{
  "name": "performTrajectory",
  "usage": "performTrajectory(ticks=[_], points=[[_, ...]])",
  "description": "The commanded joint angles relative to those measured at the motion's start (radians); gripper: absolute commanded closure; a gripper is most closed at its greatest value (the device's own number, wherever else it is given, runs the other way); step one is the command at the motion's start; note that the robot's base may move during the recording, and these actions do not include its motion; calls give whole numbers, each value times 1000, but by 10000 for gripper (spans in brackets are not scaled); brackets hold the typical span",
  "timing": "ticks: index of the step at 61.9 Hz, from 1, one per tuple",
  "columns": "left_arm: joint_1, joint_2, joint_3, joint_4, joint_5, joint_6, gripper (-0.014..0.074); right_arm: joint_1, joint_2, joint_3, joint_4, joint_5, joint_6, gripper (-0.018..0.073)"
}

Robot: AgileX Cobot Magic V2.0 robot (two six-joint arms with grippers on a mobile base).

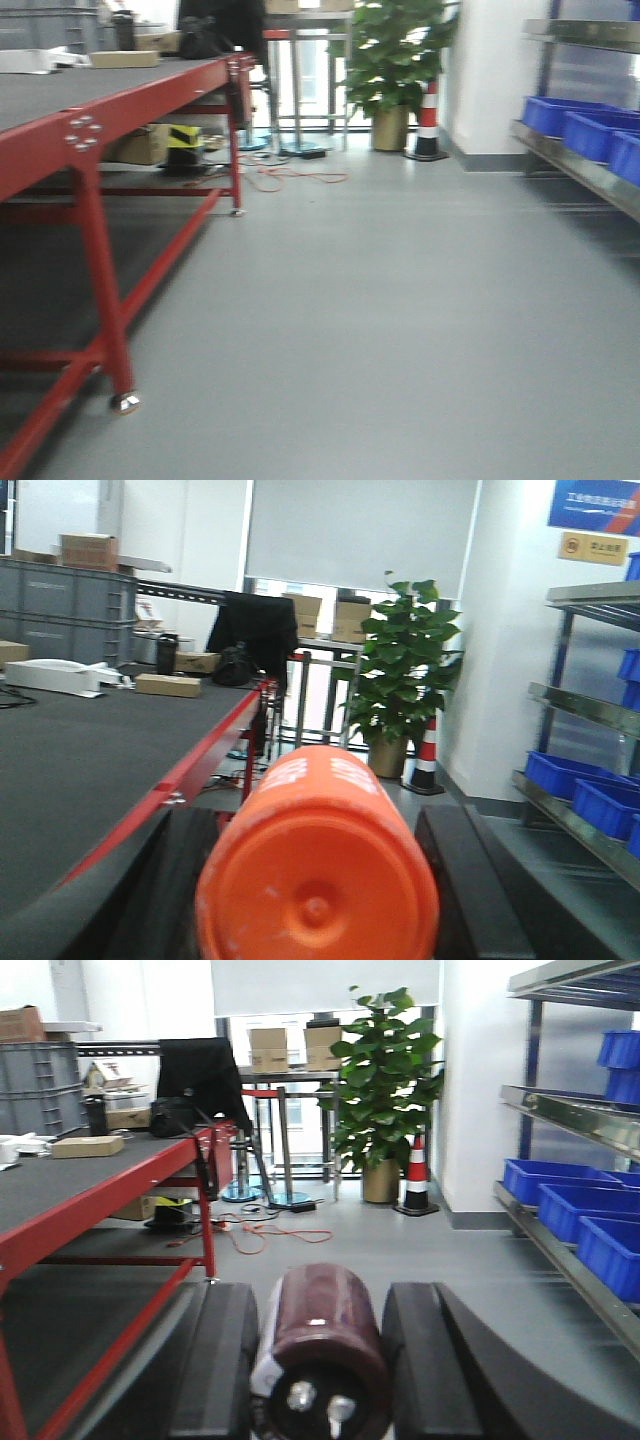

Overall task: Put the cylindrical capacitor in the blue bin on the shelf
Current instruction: 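Hold both cylinders while the base drives up to the blue bin shelf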

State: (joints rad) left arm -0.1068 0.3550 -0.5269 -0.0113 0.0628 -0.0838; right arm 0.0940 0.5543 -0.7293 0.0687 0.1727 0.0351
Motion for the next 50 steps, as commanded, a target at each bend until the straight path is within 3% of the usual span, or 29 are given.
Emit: performTrajectory(ticks=[1, 50], points=[[3, -5, -1, -4, -28, -6, 708, -1, -5, 0, -10, -25, -3, 722], [3, -5, -1, -4, -28, -6, 708, -1, -5, 0, -10, -25, -3, 722]])
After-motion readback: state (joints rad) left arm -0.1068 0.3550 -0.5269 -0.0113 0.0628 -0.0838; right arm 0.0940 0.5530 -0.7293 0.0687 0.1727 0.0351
